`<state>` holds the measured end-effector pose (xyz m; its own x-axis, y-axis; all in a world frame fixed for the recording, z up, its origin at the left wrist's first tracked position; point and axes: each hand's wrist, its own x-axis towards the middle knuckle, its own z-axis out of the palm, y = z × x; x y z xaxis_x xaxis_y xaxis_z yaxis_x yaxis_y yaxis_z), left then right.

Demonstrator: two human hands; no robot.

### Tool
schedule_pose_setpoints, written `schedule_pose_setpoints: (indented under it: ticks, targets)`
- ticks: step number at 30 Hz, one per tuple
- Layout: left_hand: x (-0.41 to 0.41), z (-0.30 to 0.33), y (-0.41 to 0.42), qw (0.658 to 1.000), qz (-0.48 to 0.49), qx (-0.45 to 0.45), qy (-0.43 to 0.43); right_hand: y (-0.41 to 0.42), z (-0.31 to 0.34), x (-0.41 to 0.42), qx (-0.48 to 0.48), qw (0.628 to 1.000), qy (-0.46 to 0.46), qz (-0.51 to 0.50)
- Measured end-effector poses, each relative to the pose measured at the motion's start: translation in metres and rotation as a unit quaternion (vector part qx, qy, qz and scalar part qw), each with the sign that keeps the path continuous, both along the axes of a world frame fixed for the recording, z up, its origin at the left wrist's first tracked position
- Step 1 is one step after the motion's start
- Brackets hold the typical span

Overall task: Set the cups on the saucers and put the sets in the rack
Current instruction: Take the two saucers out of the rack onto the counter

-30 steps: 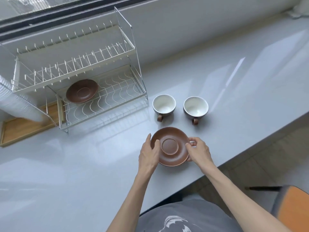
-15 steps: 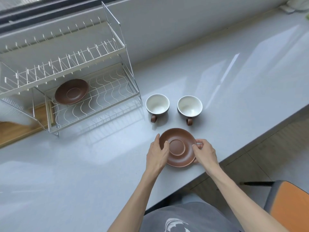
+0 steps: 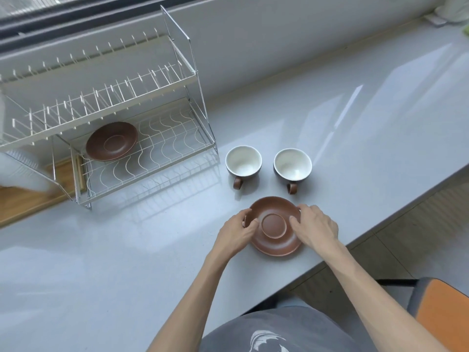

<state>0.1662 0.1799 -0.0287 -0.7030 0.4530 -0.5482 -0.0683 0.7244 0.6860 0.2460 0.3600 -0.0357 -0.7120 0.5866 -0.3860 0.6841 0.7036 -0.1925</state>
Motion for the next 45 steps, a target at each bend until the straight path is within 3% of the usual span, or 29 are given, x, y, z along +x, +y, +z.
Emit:
schedule_pose_setpoints:
  ticks: [4, 13, 21, 30, 36, 45]
  targets:
    - [-0.018, 0.004, -0.014, 0.999, -0.035, -0.023, -0.005, -0.013, 0.013, -0.017, 0.052, 0.997, 0.029, 0.039]
    - [-0.072, 0.024, -0.07, 0.997, -0.035, -0.073, 0.017, -0.048, 0.035, -0.078, 0.045, 0.985, 0.05, 0.158]
    - [-0.124, 0.053, -0.135, 0.988, 0.003, -0.116, 0.104, -0.104, 0.055, -0.159, 0.067, 0.951, 0.089, 0.287]
    - [-0.177, 0.066, -0.19, 0.947, 0.045, -0.204, 0.245, -0.161, 0.07, -0.231, 0.049, 0.917, 0.155, 0.363]
    - [-0.199, 0.057, -0.199, 0.899, 0.115, -0.232, 0.352, -0.186, 0.064, -0.272, -0.003, 0.899, 0.224, 0.376]
    - [-0.241, 0.031, -0.199, 0.876, 0.245, -0.22, 0.351, -0.205, 0.042, -0.33, -0.008, 0.883, 0.276, 0.38]
